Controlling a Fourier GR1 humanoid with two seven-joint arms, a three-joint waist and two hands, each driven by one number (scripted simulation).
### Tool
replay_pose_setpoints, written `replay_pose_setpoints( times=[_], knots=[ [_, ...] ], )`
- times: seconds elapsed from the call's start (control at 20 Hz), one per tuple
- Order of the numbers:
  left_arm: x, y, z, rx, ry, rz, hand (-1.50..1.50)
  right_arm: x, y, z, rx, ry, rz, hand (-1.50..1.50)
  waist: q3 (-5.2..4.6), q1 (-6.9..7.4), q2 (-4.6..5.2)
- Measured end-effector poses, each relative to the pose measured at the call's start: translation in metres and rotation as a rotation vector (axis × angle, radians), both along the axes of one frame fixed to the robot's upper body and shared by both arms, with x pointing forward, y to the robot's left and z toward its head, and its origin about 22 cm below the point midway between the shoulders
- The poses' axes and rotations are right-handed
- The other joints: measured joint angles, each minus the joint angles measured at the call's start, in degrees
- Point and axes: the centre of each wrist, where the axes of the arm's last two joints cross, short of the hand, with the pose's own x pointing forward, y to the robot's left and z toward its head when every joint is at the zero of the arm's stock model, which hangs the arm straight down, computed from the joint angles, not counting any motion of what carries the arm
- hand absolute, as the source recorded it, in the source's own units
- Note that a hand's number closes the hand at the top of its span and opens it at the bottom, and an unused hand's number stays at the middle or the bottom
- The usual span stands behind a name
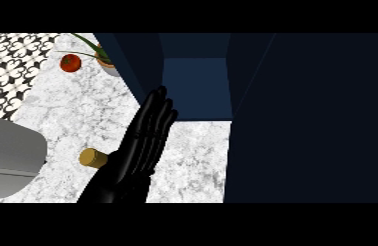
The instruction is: Pick up the wine, place it into the cabinet and close the cabinet
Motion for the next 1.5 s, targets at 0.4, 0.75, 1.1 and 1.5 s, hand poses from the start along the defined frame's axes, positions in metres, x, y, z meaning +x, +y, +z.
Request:
replay_pose_setpoints(
  times=[0.4,0.75,1.1,1.5],
  knots=[
    [-0.023,-0.008,0.025,0.002,-0.006,0.011,-1.5,-0.002,0.008,0.007,0.008,0.025,-0.004,-1.5,0.02,0.22,-0.14],
    [-0.026,-0.013,0.032,0.01,-0.042,0.06,-1.5,0.001,0.01,0.014,-0.005,0.028,-0.02,-1.5,0.0,0.21,-0.05],
    [-0.022,-0.011,0.037,0.022,-0.044,0.113,-1.5,-0.003,0.011,0.014,-0.008,0.039,-0.021,-1.5,0.0,0.11,-0.15],
    [-0.014,0.003,0.032,0.068,0.01,0.187,-1.5,-0.001,0.013,0.017,-0.017,0.042,-0.024,-1.5,-0.04,0.37,-0.09]
  ],
)
